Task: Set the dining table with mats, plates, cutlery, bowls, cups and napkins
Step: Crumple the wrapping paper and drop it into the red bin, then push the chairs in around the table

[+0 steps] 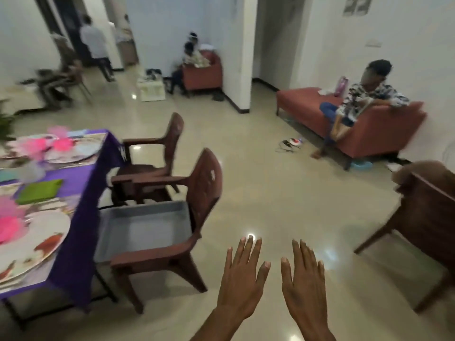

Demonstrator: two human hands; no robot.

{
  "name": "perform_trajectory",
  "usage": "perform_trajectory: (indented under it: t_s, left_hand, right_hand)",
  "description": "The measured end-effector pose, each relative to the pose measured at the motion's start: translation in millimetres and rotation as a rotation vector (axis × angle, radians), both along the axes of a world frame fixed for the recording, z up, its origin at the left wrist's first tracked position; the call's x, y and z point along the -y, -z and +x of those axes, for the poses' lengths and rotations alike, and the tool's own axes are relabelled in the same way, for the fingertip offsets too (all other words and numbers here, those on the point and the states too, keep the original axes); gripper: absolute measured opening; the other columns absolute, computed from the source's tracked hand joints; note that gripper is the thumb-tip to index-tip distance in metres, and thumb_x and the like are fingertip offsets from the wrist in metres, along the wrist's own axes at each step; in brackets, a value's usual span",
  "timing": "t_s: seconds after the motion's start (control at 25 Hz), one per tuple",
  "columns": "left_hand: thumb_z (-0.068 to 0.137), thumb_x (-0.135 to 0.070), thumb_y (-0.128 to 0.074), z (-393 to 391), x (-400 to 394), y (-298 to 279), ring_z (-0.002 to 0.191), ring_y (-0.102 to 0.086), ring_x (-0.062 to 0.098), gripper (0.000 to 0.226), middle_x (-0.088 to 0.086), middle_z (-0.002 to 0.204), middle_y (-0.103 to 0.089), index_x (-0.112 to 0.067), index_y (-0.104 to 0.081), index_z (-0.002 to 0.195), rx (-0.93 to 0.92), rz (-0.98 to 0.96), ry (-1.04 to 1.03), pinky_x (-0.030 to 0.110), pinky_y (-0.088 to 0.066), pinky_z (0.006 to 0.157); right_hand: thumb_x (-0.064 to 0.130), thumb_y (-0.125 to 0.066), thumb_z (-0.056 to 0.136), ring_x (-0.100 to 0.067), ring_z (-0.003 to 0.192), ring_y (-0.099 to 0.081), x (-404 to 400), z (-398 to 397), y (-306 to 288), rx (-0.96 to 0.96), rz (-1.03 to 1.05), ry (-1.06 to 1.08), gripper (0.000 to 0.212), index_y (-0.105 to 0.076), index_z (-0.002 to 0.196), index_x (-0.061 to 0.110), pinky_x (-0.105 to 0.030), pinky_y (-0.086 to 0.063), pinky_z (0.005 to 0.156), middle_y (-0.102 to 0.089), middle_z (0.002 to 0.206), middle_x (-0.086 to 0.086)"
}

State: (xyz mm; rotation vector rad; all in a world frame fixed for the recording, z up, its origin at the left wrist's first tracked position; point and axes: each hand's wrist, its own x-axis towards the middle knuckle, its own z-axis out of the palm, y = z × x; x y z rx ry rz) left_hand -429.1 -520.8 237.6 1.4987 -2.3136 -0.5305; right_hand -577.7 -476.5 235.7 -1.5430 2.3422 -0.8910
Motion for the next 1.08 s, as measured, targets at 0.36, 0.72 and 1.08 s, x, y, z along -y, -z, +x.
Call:
perform_trajectory:
  t_s: [0.36, 0.72, 1.08]
  left_hand:
    - [0.096, -0.072, 0.009, 71.5, 6.4, -27.3, 0.149, 0.027, 0.000, 0.070, -0.018, 0.167, 0.015, -0.042, 0.010, 0.159, 0.065, -0.097, -0.419, 0.046, 0.007, 0.126]
    - [0.090, -0.077, 0.008, 71.5, 67.0, -19.7, 0.150, 0.027, 0.006, 0.078, -0.014, 0.168, 0.015, -0.041, 0.013, 0.159, 0.075, -0.064, -0.567, 0.045, 0.013, 0.125]
    - [0.094, -0.075, 0.005, 60.9, 205.7, 5.7, 0.153, 0.018, 0.004, 0.071, -0.012, 0.170, 0.001, -0.042, 0.012, 0.156, -0.075, 0.040, -0.618, 0.041, 0.012, 0.126]
  right_hand:
    - [0.049, -0.028, 0.105, -0.005, 0.155, -0.001, 55.5, 39.6, -44.7, -0.024, -0.068, -0.429, 0.060, -0.015, 0.161, 0.032, -0.035, 0.003, 0.127, -0.011, 0.169, 0.010]
    - [0.058, -0.015, 0.101, 0.003, 0.152, 0.009, 135.2, 37.3, -52.4, -0.118, -0.083, -0.677, 0.063, -0.010, 0.160, 0.037, -0.029, 0.010, 0.125, -0.004, 0.167, 0.018]
    - [0.027, -0.028, 0.110, 0.001, 0.152, 0.001, 302.2, 14.6, -49.3, -0.232, -0.035, -0.802, 0.053, -0.011, 0.159, 0.038, -0.029, 0.006, 0.125, -0.013, 0.167, 0.015]
